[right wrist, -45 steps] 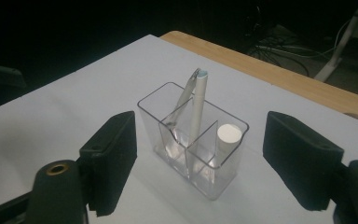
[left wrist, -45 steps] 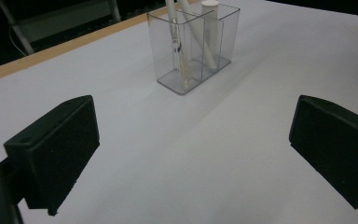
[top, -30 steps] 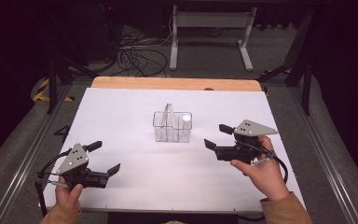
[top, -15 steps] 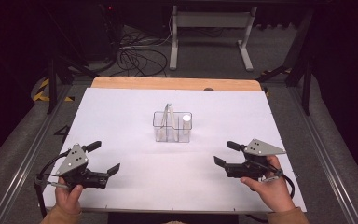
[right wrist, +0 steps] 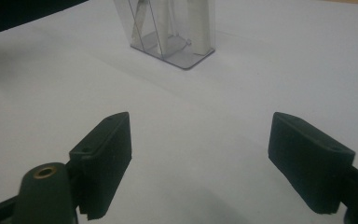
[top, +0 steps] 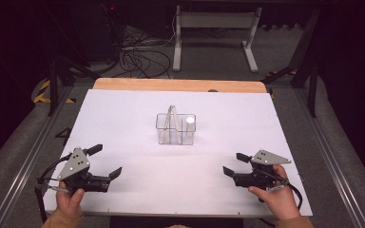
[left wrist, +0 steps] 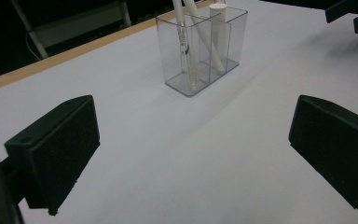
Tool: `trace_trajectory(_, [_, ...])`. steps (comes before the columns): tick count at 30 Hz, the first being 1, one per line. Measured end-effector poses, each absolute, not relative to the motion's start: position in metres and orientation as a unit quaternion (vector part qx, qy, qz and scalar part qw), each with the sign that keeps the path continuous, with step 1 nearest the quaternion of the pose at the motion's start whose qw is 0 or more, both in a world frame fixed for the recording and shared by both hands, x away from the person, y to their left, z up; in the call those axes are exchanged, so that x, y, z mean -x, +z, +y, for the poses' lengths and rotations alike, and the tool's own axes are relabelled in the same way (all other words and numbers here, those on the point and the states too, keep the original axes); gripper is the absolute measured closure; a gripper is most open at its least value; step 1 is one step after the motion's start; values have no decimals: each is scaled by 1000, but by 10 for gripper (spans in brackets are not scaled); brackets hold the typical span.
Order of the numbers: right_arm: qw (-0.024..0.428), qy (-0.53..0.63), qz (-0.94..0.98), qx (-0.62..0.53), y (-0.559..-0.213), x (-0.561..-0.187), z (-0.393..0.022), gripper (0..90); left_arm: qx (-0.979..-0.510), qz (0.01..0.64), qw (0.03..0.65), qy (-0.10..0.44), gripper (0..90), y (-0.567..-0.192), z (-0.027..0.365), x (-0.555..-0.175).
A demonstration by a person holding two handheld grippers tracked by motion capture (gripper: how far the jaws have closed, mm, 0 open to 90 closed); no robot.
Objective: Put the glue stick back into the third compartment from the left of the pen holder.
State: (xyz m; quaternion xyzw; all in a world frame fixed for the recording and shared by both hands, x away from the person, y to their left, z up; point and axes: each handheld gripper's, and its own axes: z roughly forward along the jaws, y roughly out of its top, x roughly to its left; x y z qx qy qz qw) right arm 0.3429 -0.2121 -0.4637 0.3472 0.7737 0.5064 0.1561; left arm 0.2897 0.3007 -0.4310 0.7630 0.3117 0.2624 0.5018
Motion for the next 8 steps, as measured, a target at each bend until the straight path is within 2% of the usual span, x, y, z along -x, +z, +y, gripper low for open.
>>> trace_trajectory(8, [152, 503, 776, -348, -460, -344, -214, 211, -759, 318, 504, 264, 30, -435, 303, -288])
